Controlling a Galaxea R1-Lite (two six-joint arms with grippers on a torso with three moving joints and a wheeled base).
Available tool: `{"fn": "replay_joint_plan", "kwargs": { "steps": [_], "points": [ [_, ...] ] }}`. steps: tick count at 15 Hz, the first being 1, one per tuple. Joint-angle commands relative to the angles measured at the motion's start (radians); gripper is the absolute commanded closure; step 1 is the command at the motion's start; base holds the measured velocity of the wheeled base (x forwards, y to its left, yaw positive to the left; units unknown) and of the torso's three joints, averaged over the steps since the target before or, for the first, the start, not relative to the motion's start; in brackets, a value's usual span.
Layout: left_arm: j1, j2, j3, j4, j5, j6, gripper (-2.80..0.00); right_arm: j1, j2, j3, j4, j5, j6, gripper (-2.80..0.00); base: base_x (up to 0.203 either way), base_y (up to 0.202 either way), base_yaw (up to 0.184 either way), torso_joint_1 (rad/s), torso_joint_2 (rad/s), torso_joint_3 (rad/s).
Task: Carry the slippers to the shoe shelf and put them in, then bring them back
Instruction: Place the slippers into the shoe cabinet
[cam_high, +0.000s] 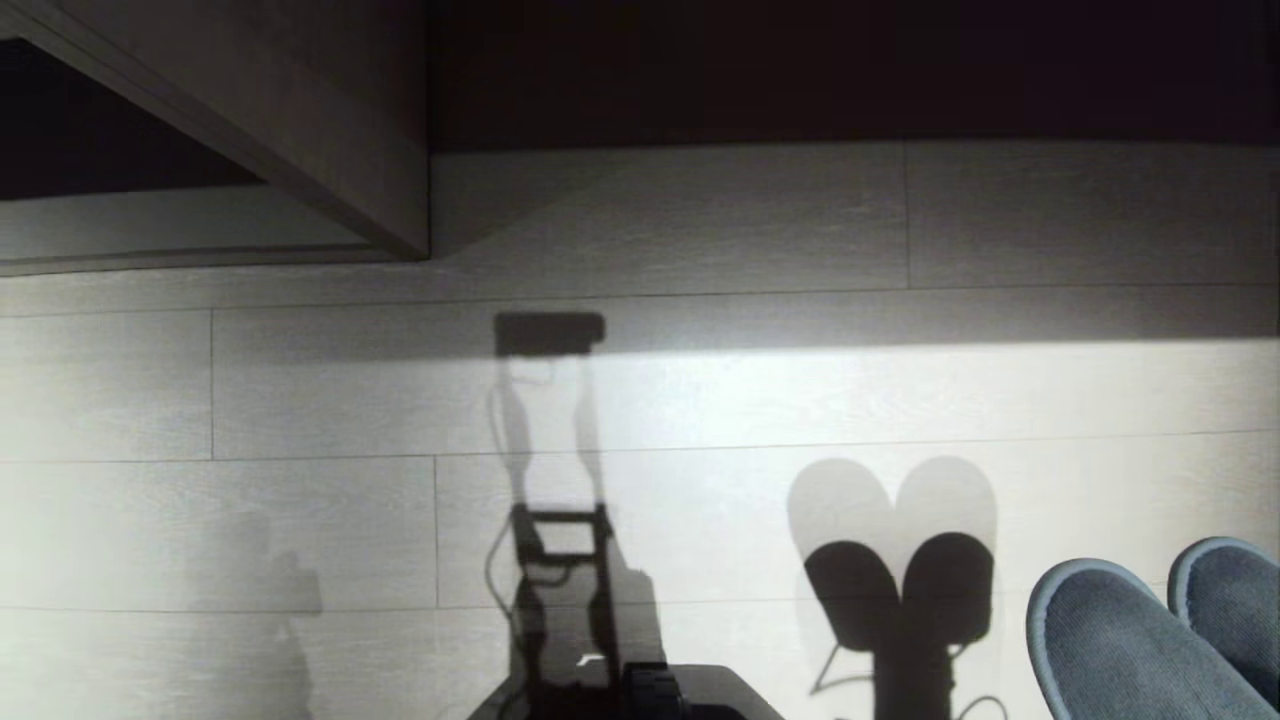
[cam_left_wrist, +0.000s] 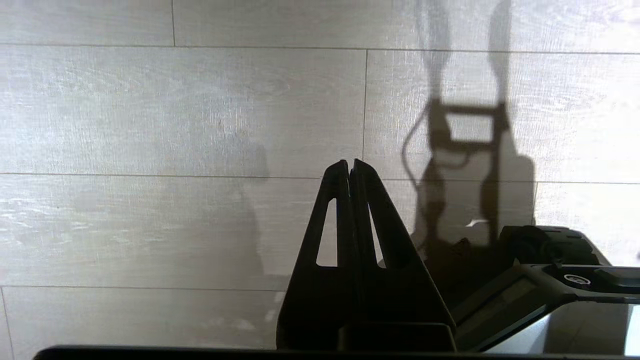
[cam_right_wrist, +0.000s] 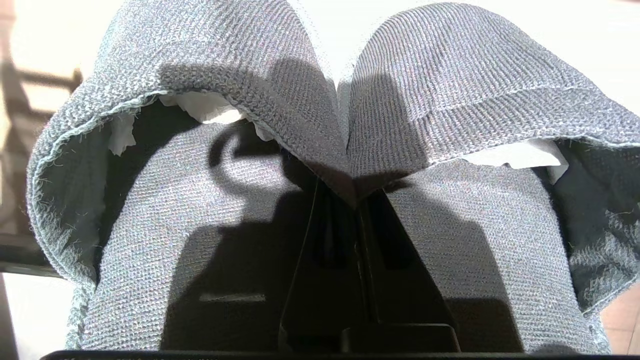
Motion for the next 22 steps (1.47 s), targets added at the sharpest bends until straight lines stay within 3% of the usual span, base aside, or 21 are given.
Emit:
{"fn": "replay_joint_plan", "kwargs": {
  "steps": [1, 22],
  "points": [
    [0.000, 0.000, 0.000, 0.000, 0.000, -0.001, 0.00, 0.000, 0.001, 0.000, -0.001, 0.000, -0.001, 0.00, 0.000, 0.000, 0.000, 0.001, 0.01, 0.205],
    [0.000, 0.000, 0.000, -0.002, 0.000, -0.002, 0.00, -0.001, 0.001, 0.000, -0.001, 0.000, -0.001, 0.00, 0.000, 0.000, 0.000, 0.002, 0.00, 0.201]
  ]
}}
